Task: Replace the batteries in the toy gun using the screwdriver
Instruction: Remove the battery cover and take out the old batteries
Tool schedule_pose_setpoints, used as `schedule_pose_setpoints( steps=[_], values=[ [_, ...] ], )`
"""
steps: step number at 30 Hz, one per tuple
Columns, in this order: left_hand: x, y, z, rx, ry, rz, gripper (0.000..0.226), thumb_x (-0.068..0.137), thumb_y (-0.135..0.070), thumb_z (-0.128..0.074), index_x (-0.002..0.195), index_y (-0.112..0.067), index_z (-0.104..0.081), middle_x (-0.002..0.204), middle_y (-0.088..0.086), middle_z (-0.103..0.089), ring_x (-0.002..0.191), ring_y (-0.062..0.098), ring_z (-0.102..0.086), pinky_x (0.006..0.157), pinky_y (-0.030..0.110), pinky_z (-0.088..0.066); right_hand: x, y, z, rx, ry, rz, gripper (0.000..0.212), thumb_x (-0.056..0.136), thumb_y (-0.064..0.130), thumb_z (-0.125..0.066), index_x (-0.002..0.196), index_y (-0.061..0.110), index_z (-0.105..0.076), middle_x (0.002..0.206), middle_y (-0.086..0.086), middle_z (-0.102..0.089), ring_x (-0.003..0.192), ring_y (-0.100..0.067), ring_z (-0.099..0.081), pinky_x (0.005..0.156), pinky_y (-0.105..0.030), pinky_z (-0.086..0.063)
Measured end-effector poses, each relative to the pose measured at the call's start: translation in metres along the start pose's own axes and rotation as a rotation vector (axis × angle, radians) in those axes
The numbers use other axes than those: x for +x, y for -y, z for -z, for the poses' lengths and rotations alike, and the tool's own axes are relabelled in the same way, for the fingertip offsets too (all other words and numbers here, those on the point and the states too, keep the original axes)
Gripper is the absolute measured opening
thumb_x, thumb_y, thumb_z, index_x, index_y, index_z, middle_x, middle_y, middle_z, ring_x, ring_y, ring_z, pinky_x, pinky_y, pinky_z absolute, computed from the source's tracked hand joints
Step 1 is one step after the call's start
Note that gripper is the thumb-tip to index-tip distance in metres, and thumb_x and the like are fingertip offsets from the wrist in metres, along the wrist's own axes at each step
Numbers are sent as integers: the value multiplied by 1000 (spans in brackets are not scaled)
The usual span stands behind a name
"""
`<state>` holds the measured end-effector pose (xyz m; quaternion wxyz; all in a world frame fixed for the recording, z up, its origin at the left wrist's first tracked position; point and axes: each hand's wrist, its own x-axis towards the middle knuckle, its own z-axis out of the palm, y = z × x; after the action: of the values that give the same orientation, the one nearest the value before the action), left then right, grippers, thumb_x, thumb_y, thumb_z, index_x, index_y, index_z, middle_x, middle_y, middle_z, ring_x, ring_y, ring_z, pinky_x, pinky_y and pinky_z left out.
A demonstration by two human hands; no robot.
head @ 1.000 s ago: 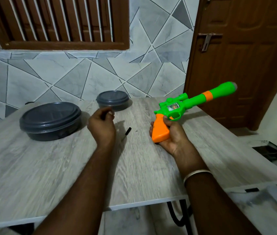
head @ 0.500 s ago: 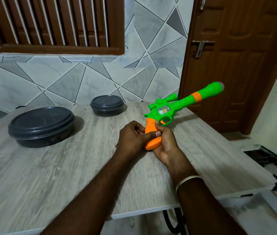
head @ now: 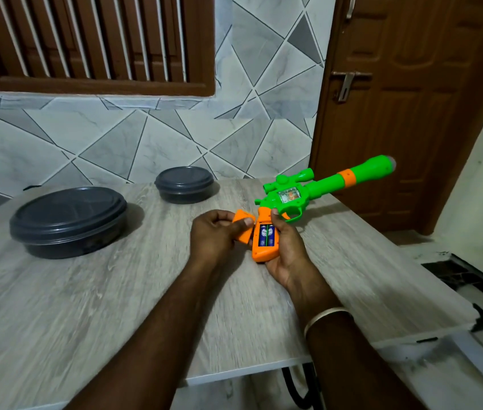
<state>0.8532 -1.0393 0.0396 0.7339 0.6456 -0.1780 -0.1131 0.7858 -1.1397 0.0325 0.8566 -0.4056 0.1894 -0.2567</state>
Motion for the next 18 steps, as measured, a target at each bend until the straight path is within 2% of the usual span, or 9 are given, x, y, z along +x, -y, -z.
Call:
schedule_pose_setpoints(
  steps=[2,4,6,8,10,12,14,16,18],
  values=[
    [10,1,10,-24,-97,-4,29,76,-17,-87,96,-1,-73,78,15,-72,57,14,-60,53,25,-49,1,-1,1,4,-46,-13,32,100,38,-49,105,8,-59,86,-14,-63,72,-22,-61,60,-31,-57],
    [20,1,23,-78,-200,10,27,78,-18,-86,97,-2,-74,78,15,-70,60,20,-60,60,34,-55,1,-1,3,30,-58,-23,33,100,38,-49,105,6,-59,84,-14,-63,70,-22,-59,52,-25,-55],
    [28,1,31,-97,-254,14,20,84,-12,-80,100,-3,-74,86,18,-73,61,24,-65,70,43,-62,2,-1,4,71,-52,-31,35,100,37,-49,105,4,-59,84,-14,-63,68,-22,-59,52,-25,-54],
    [30,4,34,-41,-238,9,18,87,-8,-77,105,-10,-75,95,15,-75,72,25,-73,75,47,-64,3,-1,5,101,-49,-36,37,99,37,-50,109,3,-59,85,-15,-63,68,-22,-59,51,-25,-55],
    [27,6,28,72,-189,-35,26,87,-8,-76,112,-15,-74,100,9,-75,84,26,-75,80,44,-63,4,-3,4,110,-54,-26,38,99,37,-50,114,3,-58,86,-15,-64,68,-22,-60,50,-25,-55],
    [25,7,18,258,-143,-142,28,85,-7,-76,112,-16,-75,99,6,-75,88,23,-73,81,36,-62,4,-4,4,110,-68,-1,37,99,37,-50,112,4,-58,85,-15,-63,67,-23,-60,50,-26,-54],
    [19,5,4,386,-117,-238,24,84,-6,-75,105,-16,-76,95,3,-75,87,17,-72,76,27,-59,4,-4,4,127,-74,20,35,100,37,-49,105,5,-60,83,-15,-62,67,-23,-59,52,-27,-54],
    [16,8,-7,490,-83,-319,11,84,-10,-74,91,-19,-77,83,-1,-74,79,12,-70,72,31,-60,5,-5,4,145,-71,36,33,100,37,-48,101,6,-61,81,-14,-61,65,-23,-59,54,-28,-53],
    [13,12,-14,620,-52,-371,7,84,-15,-72,78,-19,-73,71,-4,-71,70,10,-69,67,37,-60,6,-6,4,147,-73,47,36,100,37,-48,110,5,-61,80,-14,-62,61,-22,-61,52,-27,-53]
  ],
)
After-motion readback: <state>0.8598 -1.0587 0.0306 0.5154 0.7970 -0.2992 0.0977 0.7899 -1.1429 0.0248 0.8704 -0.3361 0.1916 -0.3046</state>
